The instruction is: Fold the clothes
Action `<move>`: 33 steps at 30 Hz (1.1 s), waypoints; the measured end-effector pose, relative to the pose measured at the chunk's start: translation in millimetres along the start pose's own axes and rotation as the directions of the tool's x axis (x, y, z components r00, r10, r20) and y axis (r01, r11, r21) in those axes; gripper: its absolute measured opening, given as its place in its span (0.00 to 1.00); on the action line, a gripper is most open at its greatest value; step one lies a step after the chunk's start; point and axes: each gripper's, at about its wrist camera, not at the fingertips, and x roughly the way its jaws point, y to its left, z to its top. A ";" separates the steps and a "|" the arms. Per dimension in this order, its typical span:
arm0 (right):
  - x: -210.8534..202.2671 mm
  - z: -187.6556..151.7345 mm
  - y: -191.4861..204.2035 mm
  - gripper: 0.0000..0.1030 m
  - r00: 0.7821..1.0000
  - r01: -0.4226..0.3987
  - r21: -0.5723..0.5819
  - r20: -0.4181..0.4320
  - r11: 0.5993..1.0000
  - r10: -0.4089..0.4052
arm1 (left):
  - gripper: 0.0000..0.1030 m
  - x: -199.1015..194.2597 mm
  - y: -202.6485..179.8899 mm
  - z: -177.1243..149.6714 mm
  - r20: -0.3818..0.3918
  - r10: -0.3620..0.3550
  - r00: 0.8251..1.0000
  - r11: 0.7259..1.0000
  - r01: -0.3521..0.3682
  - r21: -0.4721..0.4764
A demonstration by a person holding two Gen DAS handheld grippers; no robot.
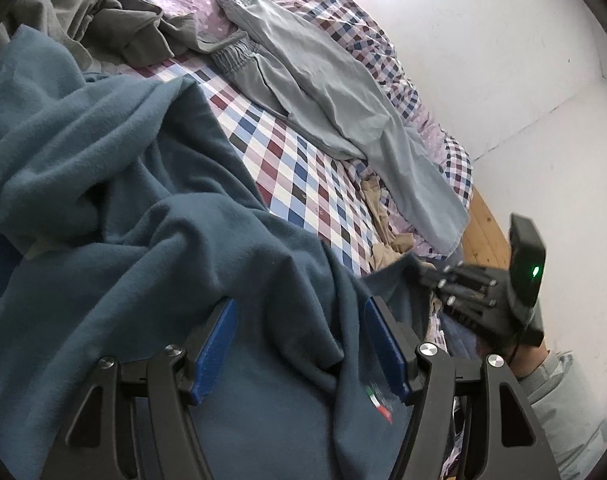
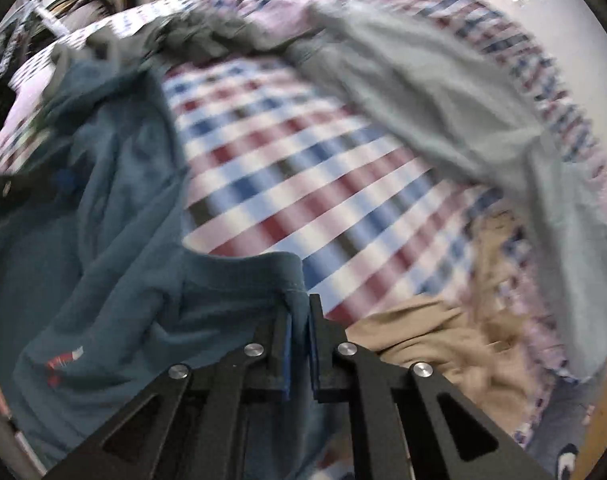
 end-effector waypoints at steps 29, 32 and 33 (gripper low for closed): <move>50.6 144.7 -111.5 0.03 0.684 0.711 0.239 -0.021 0.661 -0.729 | 0.68 -21.2 9.7 17.7 0.070 -0.029 0.997 0.998 0.033 -0.051; 84.1 135.9 -109.5 0.03 0.716 0.689 0.242 -0.076 0.683 -0.694 | 0.68 -18.8 9.5 17.6 0.059 -0.030 0.998 0.998 0.032 -0.048; 95.5 132.4 -107.0 0.03 0.734 0.673 0.232 -0.097 0.702 -0.672 | 0.68 -17.5 9.3 17.5 0.053 -0.029 0.998 0.998 0.031 -0.045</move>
